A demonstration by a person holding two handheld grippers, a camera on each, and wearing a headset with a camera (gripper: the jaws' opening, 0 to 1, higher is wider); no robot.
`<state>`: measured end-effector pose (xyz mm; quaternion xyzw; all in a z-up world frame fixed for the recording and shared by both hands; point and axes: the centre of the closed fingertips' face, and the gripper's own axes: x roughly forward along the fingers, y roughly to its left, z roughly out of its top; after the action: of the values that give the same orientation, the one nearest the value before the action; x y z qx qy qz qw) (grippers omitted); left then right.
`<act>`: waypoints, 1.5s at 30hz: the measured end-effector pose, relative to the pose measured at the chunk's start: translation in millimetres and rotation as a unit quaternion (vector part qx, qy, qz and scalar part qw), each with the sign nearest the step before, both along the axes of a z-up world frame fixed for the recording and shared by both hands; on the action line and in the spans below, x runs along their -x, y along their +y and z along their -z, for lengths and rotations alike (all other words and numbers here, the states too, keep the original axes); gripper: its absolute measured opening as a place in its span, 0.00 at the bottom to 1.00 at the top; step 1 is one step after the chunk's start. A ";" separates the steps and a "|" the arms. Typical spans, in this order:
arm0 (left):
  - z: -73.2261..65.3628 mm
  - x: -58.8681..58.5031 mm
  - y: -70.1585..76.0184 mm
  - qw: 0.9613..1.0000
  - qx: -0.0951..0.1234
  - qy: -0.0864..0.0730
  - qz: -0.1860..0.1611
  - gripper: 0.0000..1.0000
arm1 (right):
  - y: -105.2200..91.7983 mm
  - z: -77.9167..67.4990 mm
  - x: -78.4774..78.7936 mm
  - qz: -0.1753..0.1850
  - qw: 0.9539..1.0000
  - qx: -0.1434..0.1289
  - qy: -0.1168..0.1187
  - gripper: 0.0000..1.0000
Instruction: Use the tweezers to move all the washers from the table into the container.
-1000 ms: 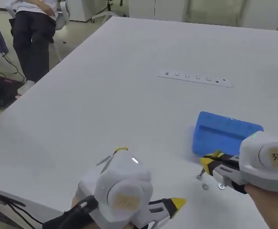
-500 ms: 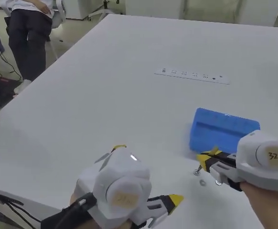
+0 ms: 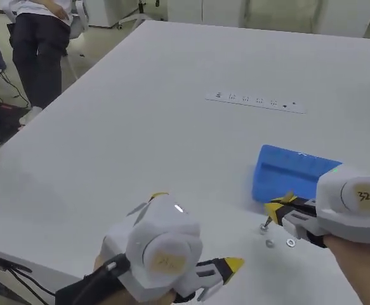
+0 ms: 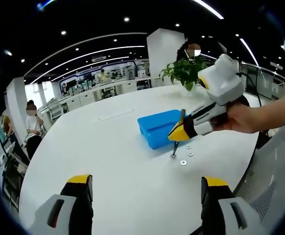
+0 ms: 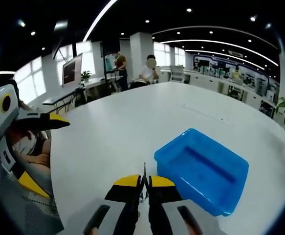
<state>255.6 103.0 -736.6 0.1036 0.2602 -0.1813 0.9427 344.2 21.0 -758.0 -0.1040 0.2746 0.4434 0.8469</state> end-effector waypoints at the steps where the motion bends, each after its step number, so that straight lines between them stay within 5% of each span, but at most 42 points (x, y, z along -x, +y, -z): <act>1: -0.1 -0.2 0.2 1.000 -0.002 -0.001 0.000 0.94 | -0.2 -2.9 -0.9 0.001 1.000 -0.003 -0.001 0.02; 13: -0.3 -0.5 -0.1 1.000 0.006 0.000 -0.001 0.95 | 1.0 -53.0 -23.6 0.026 0.998 -0.051 -0.034 0.02; 18: 0.9 -0.1 -0.5 1.000 0.001 0.002 0.001 0.95 | -0.3 -59.2 -42.2 0.044 0.996 -0.056 -0.049 0.02; 25: 2.0 0.2 0.0 1.000 0.001 0.005 0.001 0.95 | -4.6 -39.1 -64.4 0.065 0.996 -0.037 -0.044 0.03; 34: 2.7 0.5 0.3 1.000 -0.002 0.007 0.000 0.96 | -12.7 -1.4 -60.9 0.069 0.997 0.001 -0.017 0.03; 45: 6.0 3.0 -4.8 1.000 -0.017 0.011 0.016 0.94 | -14.7 6.4 -62.0 0.077 0.997 0.006 -0.007 0.03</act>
<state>252.6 98.1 -742.6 0.1220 0.2723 -0.1934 0.9347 406.2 6.3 -764.3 -0.0905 0.2785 0.3746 0.8797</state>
